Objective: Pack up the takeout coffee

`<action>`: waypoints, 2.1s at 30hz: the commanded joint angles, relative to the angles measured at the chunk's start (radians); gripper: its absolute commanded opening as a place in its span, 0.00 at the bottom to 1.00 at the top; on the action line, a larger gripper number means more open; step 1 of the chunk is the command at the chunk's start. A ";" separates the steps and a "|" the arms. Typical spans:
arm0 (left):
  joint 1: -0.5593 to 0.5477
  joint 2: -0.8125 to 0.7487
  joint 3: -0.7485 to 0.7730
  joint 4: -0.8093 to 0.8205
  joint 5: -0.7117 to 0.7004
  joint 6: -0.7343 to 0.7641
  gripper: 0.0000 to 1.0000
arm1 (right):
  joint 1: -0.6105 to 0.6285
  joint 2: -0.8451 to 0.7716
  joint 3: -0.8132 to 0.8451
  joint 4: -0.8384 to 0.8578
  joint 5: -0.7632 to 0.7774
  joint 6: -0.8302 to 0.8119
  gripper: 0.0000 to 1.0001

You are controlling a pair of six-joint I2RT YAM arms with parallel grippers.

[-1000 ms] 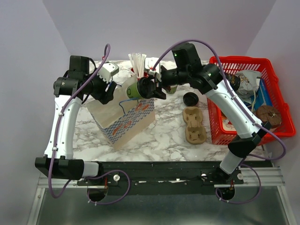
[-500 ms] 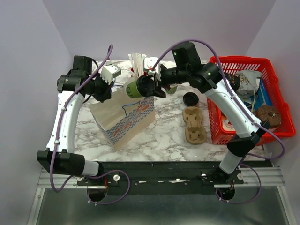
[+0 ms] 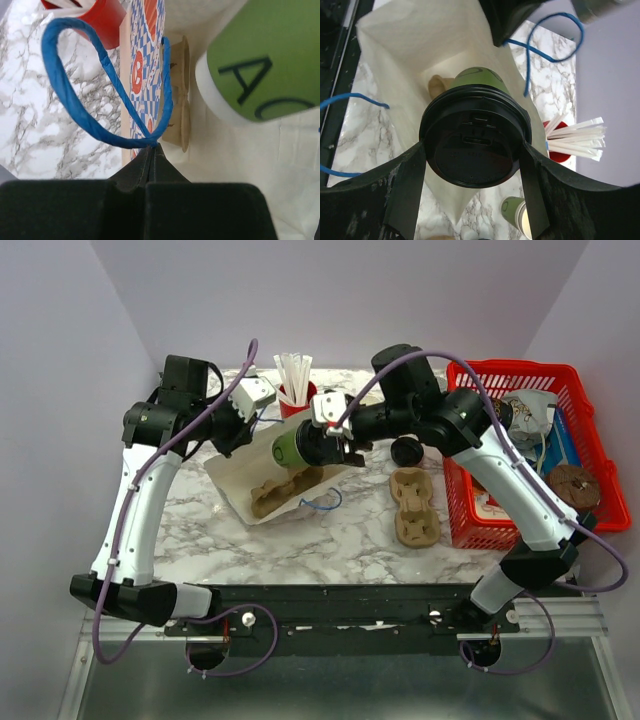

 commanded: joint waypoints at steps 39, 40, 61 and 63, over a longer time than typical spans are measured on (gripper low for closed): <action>-0.268 -0.207 -0.242 0.354 0.046 -0.565 0.00 | 0.200 -0.020 -0.247 -0.351 0.400 -0.303 0.00; -0.270 -0.204 -0.238 0.354 0.052 -0.566 0.00 | 0.202 -0.013 -0.244 -0.357 0.411 -0.308 0.00; -0.278 -0.181 -0.261 0.400 0.083 -0.648 0.00 | 0.230 0.082 -0.325 -0.254 0.691 -0.309 0.01; -0.276 -0.175 -0.272 0.406 0.081 -0.653 0.00 | 0.230 0.074 -0.338 -0.205 0.714 -0.309 0.01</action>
